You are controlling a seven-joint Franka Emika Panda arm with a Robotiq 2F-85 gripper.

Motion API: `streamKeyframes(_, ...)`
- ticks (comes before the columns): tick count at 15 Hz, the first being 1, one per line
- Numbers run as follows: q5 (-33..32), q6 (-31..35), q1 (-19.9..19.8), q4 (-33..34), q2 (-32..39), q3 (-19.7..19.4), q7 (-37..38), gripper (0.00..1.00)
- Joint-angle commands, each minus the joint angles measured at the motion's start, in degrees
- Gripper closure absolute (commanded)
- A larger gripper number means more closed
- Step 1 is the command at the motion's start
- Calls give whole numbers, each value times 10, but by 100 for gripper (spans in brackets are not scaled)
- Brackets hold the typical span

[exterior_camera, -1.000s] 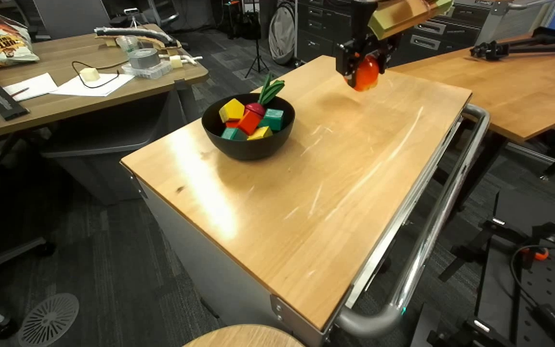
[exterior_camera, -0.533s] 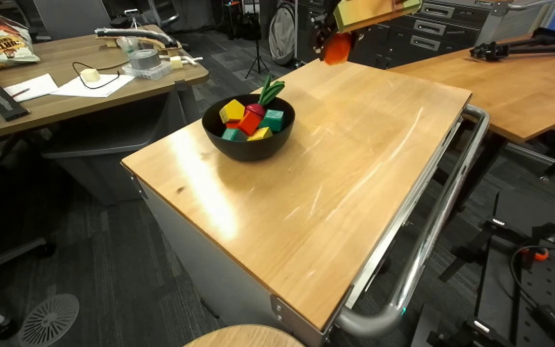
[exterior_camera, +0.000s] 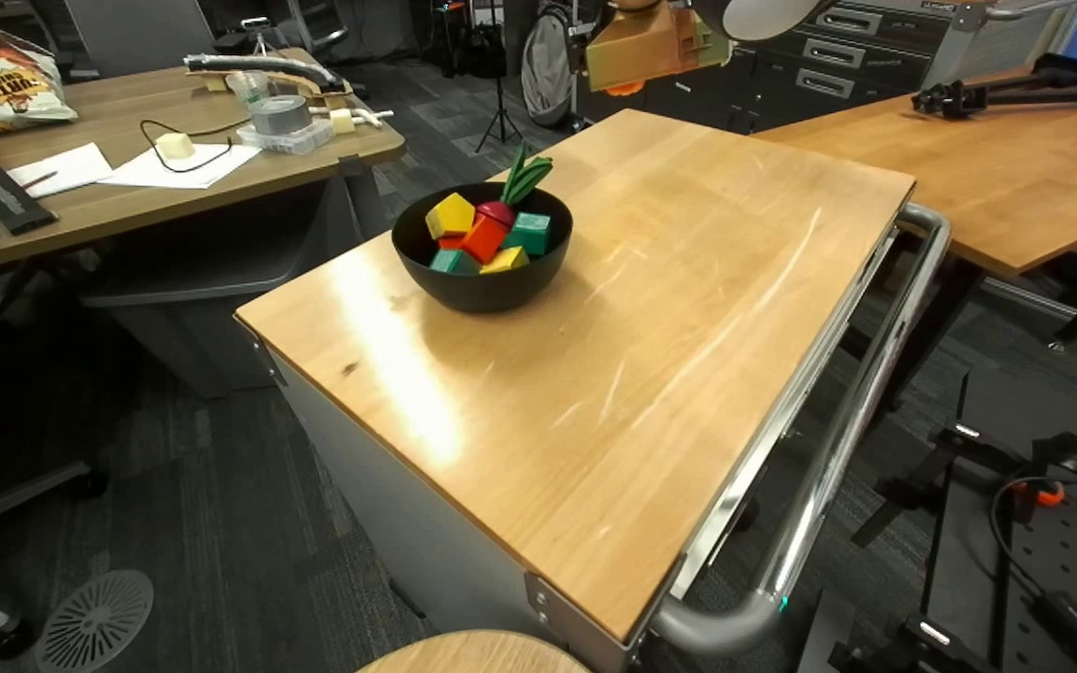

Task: Put all the colored objects on the table in the bowl except the apple- move it backward

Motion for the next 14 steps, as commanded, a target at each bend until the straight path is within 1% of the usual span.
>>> streamKeyframes(1, -15, -43, -1, 49, 46, -1, 69, 45)
streamKeyframes(5, 2, -72, -18, 50, 70, 2, 99, 45)
streamKeyframes(9, 28, -80, -38, 56, 85, 7, 116, 45)
streamKeyframes(14, 19, -91, -35, 72, 98, 2, 138, 45)
